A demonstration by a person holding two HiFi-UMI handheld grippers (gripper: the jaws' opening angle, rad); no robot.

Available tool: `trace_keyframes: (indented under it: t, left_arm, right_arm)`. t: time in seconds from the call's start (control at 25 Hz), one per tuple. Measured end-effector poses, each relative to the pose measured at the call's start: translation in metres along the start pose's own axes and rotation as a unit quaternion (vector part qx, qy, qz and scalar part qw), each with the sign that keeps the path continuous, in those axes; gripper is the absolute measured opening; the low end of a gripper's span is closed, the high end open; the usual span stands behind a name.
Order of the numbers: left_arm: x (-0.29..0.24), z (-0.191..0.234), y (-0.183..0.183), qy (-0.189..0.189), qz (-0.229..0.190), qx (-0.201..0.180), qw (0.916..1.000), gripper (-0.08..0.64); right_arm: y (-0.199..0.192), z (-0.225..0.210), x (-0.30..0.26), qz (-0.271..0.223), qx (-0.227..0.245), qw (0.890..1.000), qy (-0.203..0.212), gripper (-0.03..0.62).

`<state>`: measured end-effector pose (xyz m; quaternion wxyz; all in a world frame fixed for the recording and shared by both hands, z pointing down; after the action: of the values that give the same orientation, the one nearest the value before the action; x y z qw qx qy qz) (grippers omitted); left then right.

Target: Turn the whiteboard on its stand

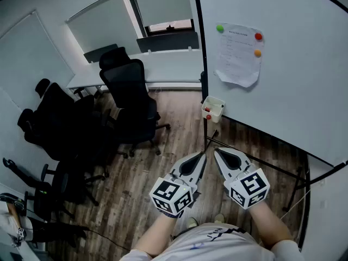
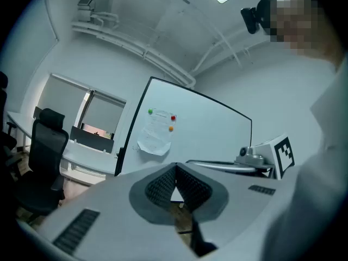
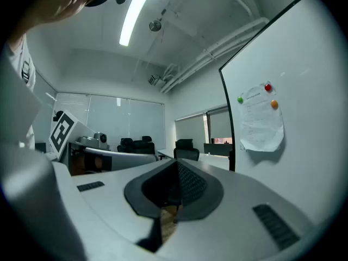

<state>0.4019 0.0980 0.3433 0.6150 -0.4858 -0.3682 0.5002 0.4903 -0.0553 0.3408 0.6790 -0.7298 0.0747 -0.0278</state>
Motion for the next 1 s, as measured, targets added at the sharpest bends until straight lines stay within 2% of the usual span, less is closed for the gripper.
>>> trace_keyframes:
  t: [0.2, 0.52, 0.68, 1.0]
  left_arm:
    - [-0.005, -0.002, 0.000, 0.000, -0.003, -0.003, 1.0000, 0.008]
    - [-0.005, -0.006, 0.000, 0.000, 0.001, -0.003, 1.0000, 0.008]
    - [-0.007, 0.001, 0.001, 0.013, 0.000, -0.004, 0.9999, 0.008]
    - [-0.024, -0.004, -0.005, 0.031, -0.003, 0.000, 0.9995, 0.008]
  right_arm:
    - [0.003, -0.005, 0.001, -0.004, 0.003, 1.000, -0.002, 0.011]
    - [0.006, -0.009, 0.013, -0.016, -0.017, 1.000, -0.003, 0.011]
    - [0.009, -0.020, 0.020, -0.032, -0.027, 0.999, -0.002, 0.011]
    - [-0.006, -0.040, 0.031, -0.028, -0.048, 0.998, 0.006, 0.011]
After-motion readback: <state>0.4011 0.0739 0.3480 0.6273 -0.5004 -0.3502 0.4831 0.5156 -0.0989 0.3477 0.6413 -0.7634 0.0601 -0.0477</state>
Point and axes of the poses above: the fingertips, and each gripper's own axes: x backward along the fingers, z to its left, y out of its top, the point moved 10 cm from there along x, backward along the fingers, and after that the axes turned 1 degree about -y, right-handed, at the moved point
